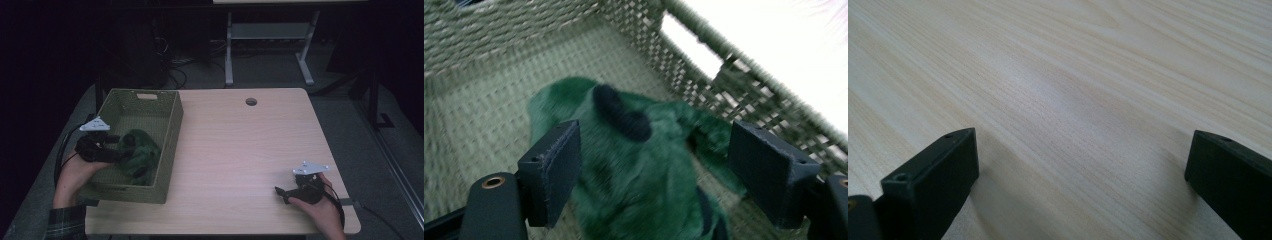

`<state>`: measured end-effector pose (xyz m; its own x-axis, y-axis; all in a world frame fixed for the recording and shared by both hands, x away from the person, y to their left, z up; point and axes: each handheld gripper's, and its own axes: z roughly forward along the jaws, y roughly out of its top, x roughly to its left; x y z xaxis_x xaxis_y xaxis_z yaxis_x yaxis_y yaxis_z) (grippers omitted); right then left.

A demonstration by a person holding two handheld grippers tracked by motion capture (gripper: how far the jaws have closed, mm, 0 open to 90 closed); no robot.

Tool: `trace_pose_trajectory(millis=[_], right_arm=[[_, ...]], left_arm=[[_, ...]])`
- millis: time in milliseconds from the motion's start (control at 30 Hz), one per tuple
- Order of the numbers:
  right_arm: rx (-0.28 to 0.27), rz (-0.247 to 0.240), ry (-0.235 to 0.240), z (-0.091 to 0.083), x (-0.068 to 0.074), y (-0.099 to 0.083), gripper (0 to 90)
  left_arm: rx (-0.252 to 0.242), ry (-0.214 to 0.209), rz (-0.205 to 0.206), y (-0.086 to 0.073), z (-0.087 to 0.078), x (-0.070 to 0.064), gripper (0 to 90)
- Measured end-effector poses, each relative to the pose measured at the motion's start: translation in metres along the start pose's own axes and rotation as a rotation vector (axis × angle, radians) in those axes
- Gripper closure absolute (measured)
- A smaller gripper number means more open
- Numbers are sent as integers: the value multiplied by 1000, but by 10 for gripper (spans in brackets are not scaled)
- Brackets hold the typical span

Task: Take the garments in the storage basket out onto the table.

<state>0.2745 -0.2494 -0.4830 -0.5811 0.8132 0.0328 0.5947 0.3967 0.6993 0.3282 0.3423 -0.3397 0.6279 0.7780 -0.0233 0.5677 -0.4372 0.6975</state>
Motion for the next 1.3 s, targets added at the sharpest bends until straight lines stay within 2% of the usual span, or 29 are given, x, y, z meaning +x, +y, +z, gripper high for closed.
trace_pose_trajectory(millis=[233, 300, 500, 567, 700, 833, 867, 933, 967, 1067, 1100, 1167, 1233, 1300], right_arm=[[0, 0, 0, 0, 0, 0, 6], [0, 0, 0, 0, 0, 0, 6], [0, 0, 0, 0, 0, 0, 6], [0, 0, 0, 0, 0, 0, 6], [0, 0, 0, 0, 0, 0, 6], [0, 0, 0, 0, 0, 0, 6], [0, 0, 0, 0, 0, 0, 6], [0, 0, 0, 0, 0, 0, 6], [0, 0, 0, 0, 0, 0, 6], [0, 0, 0, 0, 0, 0, 6], [0, 0, 0, 0, 0, 0, 7], [0, 0, 0, 0, 0, 0, 6], [0, 0, 0, 0, 0, 0, 6], [0, 0, 0, 0, 0, 0, 6]], left_arm=[[47, 7, -21, -12, 5, 8, 210], [76, 9, -14, -16, 10, 9, 208], [118, 7, -16, -20, 17, 12, 204], [152, 11, -15, -21, 20, 13, 204], [163, 18, -17, -21, 21, 14, 209], [185, 14, -8, -21, 23, 14, 258], [187, 11, -5, -21, 23, 13, 289], [202, 6, 6, -22, 24, 13, 419], [208, 4, 14, -22, 24, 13, 419], [237, 7, 32, -22, 26, 12, 620], [238, 0, 21, -22, 27, 12, 718], [240, 0, 21, -21, 26, 13, 777], [233, 8, 20, -20, 25, 12, 787], [196, 22, 20, -16, 17, 12, 796]])
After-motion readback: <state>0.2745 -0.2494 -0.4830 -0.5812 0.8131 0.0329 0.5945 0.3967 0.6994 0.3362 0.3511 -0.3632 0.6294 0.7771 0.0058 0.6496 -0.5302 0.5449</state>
